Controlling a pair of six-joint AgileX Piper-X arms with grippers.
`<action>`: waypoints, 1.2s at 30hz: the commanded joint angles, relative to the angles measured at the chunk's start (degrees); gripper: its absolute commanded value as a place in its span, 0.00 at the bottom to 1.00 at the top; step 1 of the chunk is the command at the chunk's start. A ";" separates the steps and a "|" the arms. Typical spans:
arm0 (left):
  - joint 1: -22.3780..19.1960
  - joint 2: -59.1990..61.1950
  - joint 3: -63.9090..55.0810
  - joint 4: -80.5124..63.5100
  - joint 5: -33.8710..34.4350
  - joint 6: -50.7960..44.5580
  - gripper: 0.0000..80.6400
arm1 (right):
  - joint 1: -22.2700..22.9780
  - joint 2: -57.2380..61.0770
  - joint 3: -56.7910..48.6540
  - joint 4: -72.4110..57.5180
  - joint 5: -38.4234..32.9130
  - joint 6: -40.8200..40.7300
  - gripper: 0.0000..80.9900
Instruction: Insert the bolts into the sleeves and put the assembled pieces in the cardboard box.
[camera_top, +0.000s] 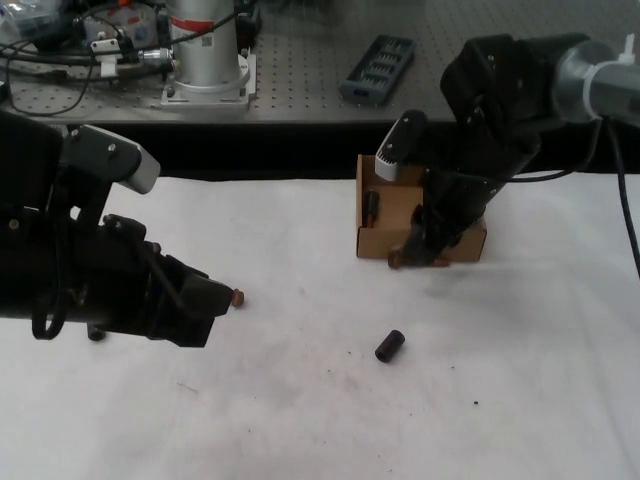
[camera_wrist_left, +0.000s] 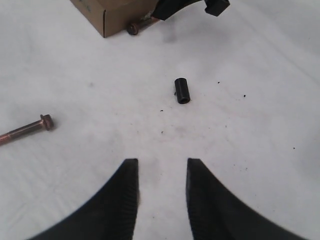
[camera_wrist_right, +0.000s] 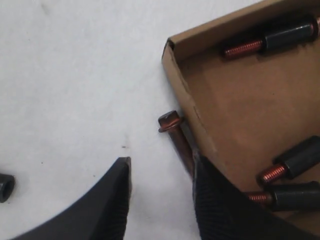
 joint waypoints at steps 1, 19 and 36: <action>0.11 -0.86 -0.10 -1.11 0.14 0.88 0.30 | 0.00 -0.19 -0.59 -0.41 1.06 -1.30 0.38; 0.11 -0.86 -0.10 -1.11 0.14 0.88 0.30 | -0.13 2.07 -0.73 0.00 2.22 -3.46 0.38; 0.11 -0.86 -0.10 -1.11 0.14 0.88 0.30 | -0.13 4.06 -0.83 0.92 1.76 -3.14 0.38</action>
